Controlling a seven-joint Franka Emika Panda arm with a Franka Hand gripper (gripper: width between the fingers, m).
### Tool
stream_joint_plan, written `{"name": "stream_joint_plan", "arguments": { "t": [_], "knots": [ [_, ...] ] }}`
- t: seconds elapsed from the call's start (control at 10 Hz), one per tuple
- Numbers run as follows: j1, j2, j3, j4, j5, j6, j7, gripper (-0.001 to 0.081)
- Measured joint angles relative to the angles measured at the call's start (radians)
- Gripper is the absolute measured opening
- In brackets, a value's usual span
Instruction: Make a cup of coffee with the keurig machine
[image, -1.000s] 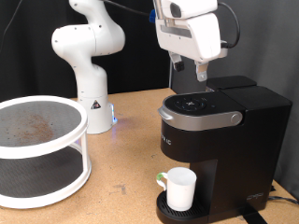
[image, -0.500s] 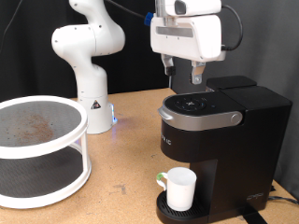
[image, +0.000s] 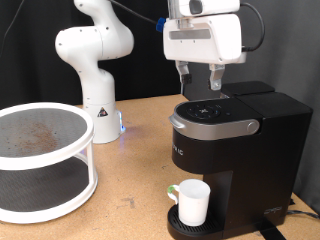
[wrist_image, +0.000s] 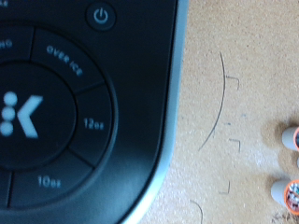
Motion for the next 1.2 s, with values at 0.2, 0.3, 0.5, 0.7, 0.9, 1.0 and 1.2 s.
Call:
{"name": "stream_joint_plan", "arguments": {
  "t": [0.2,0.3,0.5,0.7,0.9,1.0,1.2],
  "knots": [
    [0.003,0.001,0.000,-0.004,0.043,0.000,-0.023,0.0797],
    [0.004,0.002,0.000,-0.005,0.052,-0.001,-0.028,0.0797],
    [0.005,0.002,0.000,-0.006,0.070,-0.001,-0.035,0.0797],
    [0.006,0.002,0.001,-0.020,0.072,0.048,-0.040,0.0797],
    [0.006,0.002,0.008,-0.075,0.034,0.188,-0.016,0.0797],
    [0.006,0.003,0.012,-0.092,0.032,0.213,-0.014,0.0797],
    [0.010,0.008,0.018,-0.109,0.066,0.221,-0.029,0.0797]
  ]
}}
